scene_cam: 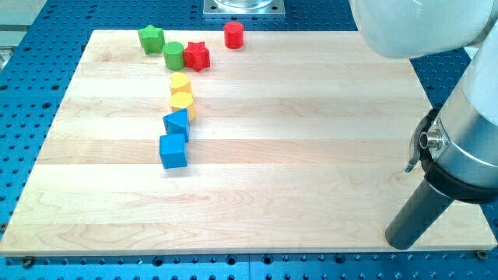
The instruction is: Move the triangle vertically below the blue cube
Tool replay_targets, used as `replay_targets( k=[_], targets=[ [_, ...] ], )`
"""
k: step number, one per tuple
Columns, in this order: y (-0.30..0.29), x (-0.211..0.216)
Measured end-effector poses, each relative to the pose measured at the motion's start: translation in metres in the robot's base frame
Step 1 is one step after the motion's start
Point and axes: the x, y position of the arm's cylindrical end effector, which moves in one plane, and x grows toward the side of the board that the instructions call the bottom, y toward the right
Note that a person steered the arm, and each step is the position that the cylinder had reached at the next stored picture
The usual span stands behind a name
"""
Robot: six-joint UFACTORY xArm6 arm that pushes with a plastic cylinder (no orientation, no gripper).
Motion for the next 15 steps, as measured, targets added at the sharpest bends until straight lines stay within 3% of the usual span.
replay_targets(
  k=[8,10,11,13,15],
  targets=[
    [-0.01,-0.005],
    [-0.007,-0.046],
    [-0.056,-0.059],
    [-0.158,-0.029],
    [-0.348,-0.054]
  ],
)
